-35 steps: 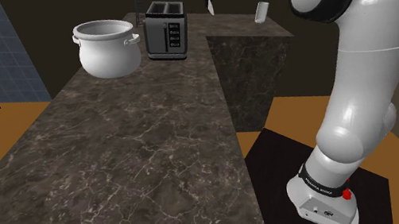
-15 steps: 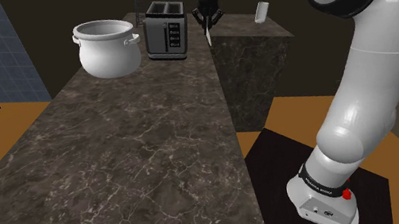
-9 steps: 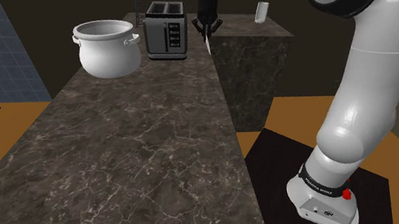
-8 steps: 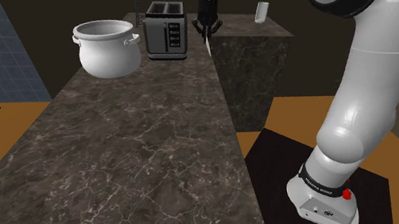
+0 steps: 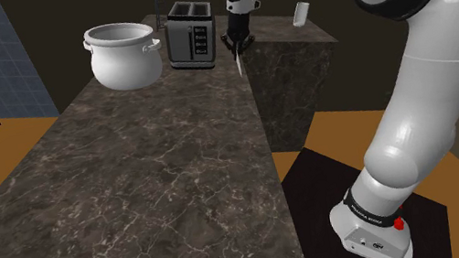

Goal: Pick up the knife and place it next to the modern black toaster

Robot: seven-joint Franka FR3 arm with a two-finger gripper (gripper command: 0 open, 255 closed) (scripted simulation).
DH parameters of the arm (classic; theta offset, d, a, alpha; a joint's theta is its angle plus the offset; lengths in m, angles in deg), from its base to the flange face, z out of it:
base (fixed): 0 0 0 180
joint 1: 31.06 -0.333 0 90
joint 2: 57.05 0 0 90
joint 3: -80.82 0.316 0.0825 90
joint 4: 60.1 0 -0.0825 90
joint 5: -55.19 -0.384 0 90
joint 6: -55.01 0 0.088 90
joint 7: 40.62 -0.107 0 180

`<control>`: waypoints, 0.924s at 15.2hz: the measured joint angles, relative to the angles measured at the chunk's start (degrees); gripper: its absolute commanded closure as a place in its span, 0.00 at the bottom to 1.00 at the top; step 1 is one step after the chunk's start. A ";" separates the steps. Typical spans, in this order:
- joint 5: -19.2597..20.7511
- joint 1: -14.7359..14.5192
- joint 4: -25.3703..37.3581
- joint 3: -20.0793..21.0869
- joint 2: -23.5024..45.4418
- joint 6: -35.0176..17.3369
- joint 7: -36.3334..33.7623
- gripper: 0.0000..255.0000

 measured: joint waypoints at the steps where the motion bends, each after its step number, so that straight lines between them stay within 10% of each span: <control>1: 0.00 0.01 -0.81 -0.01 -0.16 -0.64 0.02 1.00; 14: -0.03 0.02 -4.61 0.00 1.20 -5.84 -0.01 1.00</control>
